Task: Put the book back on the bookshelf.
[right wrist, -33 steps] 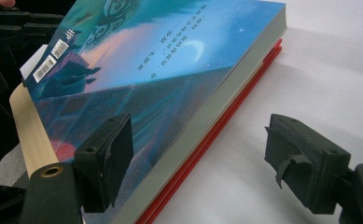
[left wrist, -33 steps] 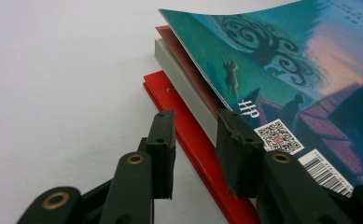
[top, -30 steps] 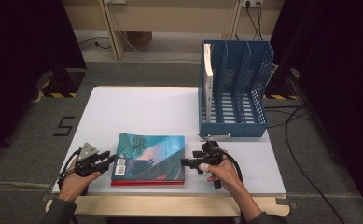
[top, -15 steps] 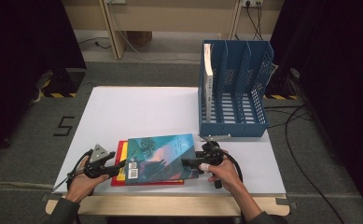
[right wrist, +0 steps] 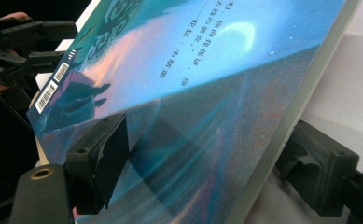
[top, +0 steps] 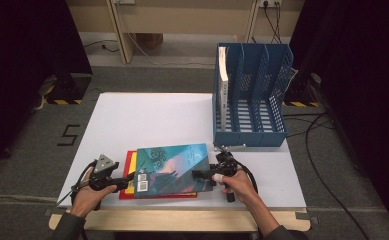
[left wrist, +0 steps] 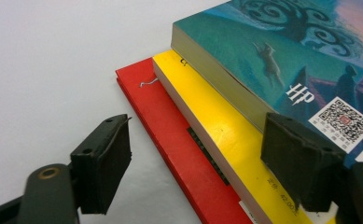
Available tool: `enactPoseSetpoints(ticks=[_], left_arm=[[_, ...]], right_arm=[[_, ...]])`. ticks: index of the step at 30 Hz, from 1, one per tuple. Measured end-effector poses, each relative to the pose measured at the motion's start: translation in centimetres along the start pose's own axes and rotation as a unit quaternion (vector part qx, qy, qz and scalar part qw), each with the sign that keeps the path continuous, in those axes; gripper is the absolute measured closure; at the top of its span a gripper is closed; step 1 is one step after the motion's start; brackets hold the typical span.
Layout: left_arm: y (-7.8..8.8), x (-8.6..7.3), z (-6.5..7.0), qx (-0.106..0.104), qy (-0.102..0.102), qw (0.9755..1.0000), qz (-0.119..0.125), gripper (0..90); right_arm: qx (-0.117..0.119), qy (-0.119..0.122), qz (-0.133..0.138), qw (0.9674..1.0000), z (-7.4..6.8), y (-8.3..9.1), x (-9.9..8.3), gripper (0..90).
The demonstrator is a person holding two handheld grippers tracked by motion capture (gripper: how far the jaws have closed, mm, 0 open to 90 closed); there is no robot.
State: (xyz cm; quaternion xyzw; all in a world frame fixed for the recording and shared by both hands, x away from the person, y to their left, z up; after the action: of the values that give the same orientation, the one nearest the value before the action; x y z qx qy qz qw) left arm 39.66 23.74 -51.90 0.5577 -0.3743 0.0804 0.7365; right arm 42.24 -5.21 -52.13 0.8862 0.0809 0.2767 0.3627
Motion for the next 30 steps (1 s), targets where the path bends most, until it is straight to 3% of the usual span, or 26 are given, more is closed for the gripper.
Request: enactPoseSetpoints(ticks=[7, 9, 11, 15, 21, 24, 28, 30], left_arm=[[-0.2, -0.1, -0.1, -0.011, 0.014, 0.9998, -0.001, 20.3], [-0.2, -0.1, -0.1, -0.014, 0.017, 0.9998, -0.001, 20.5], [-0.2, -0.2, -0.1, -0.023, 0.022, 0.9995, -0.001, 20.8], [-0.2, -0.2, 0.0, -0.038, 0.025, 0.999, 0.002, 25.8], [-0.1, -0.1, 0.2, -0.042, 0.015, 0.999, 0.007, 30.6], [-0.2, -0.1, 0.3, -0.041, 0.014, 0.999, 0.008, 30.6], [-0.3, 0.0, 0.3, -0.046, 0.014, 0.9988, 0.009, 30.6], [-0.3, 0.0, 0.4, -0.048, 0.013, 0.9988, 0.008, 30.1]], right_arm=[[0.018, -0.002, 0.008, 0.9998, 0.1, -0.1, 0.3, 28.3], [0.009, 0.008, 0.022, 0.9997, 0.1, 0.5, 0.6, 41.3], [-0.004, 0.031, 0.036, 0.9989, -0.2, 1.2, 0.9, 48.6], [-0.012, 0.055, 0.053, 0.997, -0.7, 1.7, 1.4, 54.1], [0.032, 0.051, 0.082, 0.9948, -1.4, 2.9, 2.4, 59.8], [0.033, 0.045, 0.075, 0.9956, -1.3, 2.8, 2.6, 59.8], [0.074, 0.007, 0.067, 0.995, -1.0, 2.3, 2.7, 60.6], [0.081, 0.009, 0.053, 0.9952, -1.2, 1.6, 2.5, 62.2]])
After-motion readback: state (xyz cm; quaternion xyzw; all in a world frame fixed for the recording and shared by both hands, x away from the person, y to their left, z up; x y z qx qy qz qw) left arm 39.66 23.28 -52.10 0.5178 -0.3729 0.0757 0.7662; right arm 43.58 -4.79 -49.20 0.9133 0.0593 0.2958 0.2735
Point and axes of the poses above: each handheld gripper's, and its own axes: y roughly backward along the jaws, x roughly out of its top, z roughly to its right, the point moved 9 cm from there along -y, roughly forward along the jaws, and after that the axes turned 9 degrees about -z, right-handed, at the moved point
